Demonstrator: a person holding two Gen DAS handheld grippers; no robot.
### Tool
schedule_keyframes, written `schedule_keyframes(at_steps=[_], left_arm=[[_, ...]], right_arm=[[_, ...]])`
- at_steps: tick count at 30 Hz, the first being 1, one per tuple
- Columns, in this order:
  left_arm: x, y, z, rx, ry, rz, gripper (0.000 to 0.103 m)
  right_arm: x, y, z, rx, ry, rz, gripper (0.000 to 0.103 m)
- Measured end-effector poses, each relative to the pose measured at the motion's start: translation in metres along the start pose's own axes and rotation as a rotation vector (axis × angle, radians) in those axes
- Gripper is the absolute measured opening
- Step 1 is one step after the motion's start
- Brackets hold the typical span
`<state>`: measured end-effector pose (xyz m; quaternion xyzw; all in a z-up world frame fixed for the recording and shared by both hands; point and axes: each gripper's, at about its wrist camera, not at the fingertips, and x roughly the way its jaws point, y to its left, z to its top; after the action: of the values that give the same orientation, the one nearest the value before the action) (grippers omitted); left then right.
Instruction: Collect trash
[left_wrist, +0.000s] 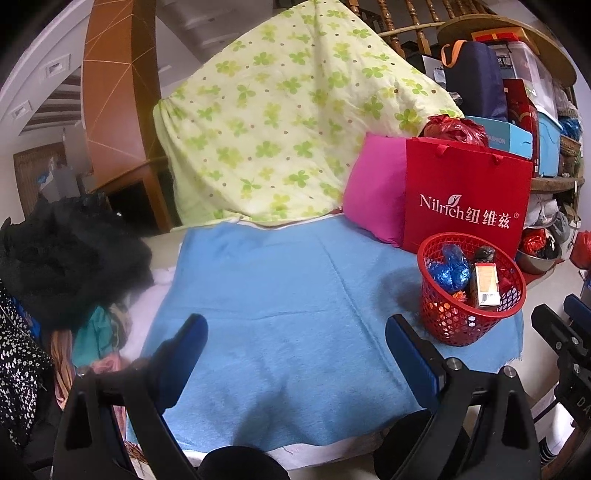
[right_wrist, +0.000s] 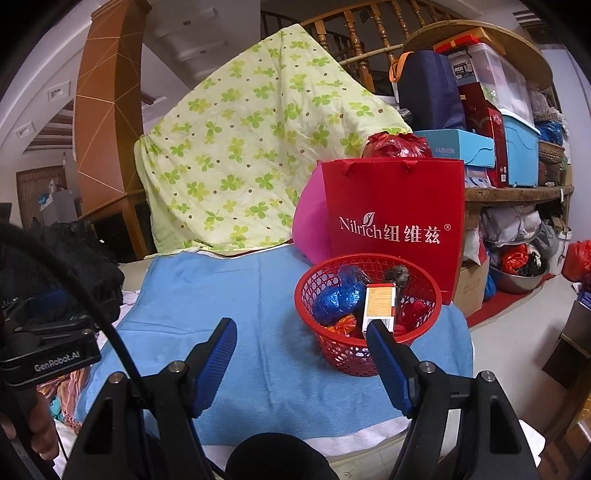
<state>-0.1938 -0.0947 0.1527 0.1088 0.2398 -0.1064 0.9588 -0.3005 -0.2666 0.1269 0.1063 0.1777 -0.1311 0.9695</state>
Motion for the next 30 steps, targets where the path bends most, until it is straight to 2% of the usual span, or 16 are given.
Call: schedule_keyframes(at_steps=[12, 30], left_arm=[[0.001, 0.003, -0.005, -0.011, 0.010, -0.001, 0.097], [0.001, -0.012, -0.011, 0.046, 0.012, -0.002, 0.097]], right_arm=[[0.001, 0.001, 0.000, -0.002, 0.003, -0.001, 0.076], [0.006, -0.013, -0.008, 0.031, 0.021, -0.015, 0.076]])
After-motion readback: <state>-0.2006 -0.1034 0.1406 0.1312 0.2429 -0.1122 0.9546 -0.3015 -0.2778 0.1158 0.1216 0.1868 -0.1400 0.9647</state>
